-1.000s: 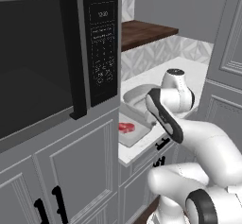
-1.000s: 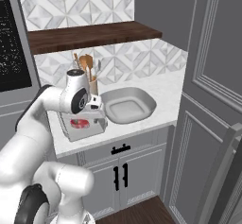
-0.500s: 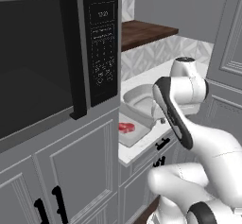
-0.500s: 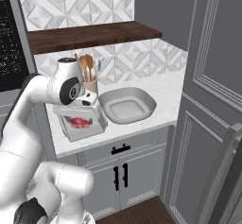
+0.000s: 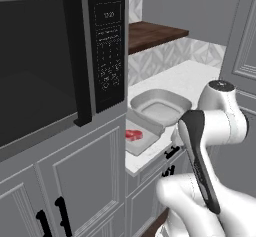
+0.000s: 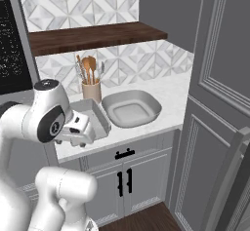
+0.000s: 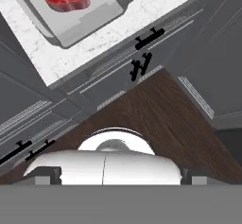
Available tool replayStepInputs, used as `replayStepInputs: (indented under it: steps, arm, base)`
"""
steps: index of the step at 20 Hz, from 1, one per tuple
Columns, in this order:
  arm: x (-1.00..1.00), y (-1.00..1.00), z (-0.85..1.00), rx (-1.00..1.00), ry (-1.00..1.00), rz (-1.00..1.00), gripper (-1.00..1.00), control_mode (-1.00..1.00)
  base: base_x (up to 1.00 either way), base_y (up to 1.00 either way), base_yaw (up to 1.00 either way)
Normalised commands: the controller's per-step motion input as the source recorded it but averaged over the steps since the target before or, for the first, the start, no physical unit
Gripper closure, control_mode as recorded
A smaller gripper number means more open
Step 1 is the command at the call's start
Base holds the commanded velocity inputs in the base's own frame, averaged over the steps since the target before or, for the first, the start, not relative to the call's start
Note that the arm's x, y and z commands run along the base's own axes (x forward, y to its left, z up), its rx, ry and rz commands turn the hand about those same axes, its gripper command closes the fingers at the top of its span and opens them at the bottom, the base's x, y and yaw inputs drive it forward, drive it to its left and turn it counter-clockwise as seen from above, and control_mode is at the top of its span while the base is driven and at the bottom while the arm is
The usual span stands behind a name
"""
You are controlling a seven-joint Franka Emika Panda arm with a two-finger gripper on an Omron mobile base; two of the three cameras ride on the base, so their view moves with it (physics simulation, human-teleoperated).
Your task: Place one lemon and one steak in each tupperware on the nearby counter, to pack two identical lunches.
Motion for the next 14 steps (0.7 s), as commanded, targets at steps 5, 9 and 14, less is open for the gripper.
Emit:
replayStepInputs:
  steps: [5,9,14]
  arm:
    - [-0.30,0.00,0.02,0.00,-0.04,0.00,-1.00,-1.00]
    - [-0.04,0.00,0.00,0.00,0.00,0.00,-1.00,1.00]
    - [0.00,0.00,0.00,0.00,0.00,0.00,-1.00,1.00]
  base:
    - [0.00,0.00,0.00]
    - [-0.22,0.00,0.00]
    - [-1.00,0.02,-0.02]
